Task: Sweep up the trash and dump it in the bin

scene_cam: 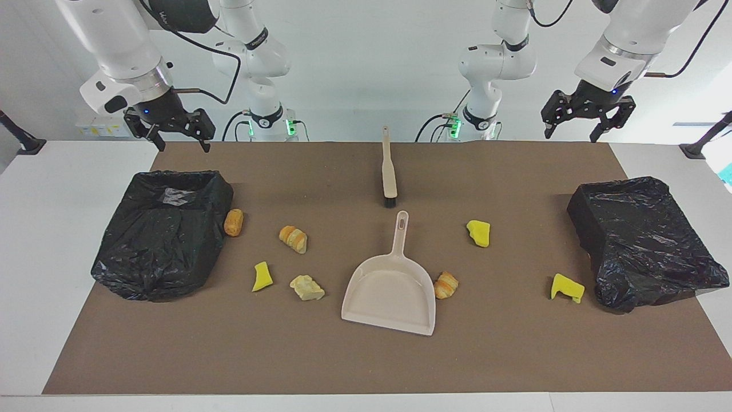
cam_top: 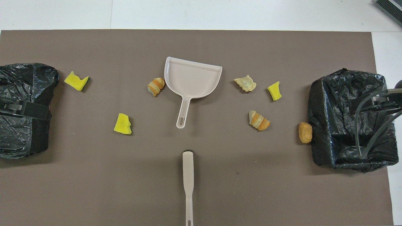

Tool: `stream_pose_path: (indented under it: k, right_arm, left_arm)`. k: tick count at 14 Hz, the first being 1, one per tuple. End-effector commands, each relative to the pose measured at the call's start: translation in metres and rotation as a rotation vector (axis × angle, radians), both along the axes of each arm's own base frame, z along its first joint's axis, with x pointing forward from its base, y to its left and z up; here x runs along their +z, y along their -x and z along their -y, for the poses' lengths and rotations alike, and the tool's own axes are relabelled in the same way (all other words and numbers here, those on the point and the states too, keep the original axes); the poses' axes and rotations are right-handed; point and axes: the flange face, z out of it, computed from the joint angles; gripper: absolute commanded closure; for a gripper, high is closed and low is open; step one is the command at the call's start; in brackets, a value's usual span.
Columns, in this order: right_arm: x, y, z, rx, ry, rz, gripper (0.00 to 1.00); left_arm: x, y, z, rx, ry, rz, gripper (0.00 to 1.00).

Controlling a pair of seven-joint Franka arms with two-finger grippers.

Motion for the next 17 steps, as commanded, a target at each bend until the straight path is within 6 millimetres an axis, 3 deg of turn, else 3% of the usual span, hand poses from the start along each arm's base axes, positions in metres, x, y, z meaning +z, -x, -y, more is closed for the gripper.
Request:
stream_pose_path:
  k: [1, 6, 17]
  right_arm:
    - [-0.0001, 0.0022, 0.0026, -0.052, -0.014, 0.015, 0.0]
    - [0.0027, 0.0014, 0.0035, -0.07, -0.011, 0.037, 0.0]
    - [-0.0014, 0.0074, -0.0042, -0.044, -0.008, 0.03, 0.0]
  left_arm:
    - [0.0048, -0.0015, -0.0002, 0.001, -0.002, 0.016, 0.0]
    - [0.0057, 0.0004, 0.0071, -0.004, 0.0, 0.017, 0.0]
    - [0.0054, -0.0004, -0.0018, 0.007, 0.0, 0.014, 0.0]
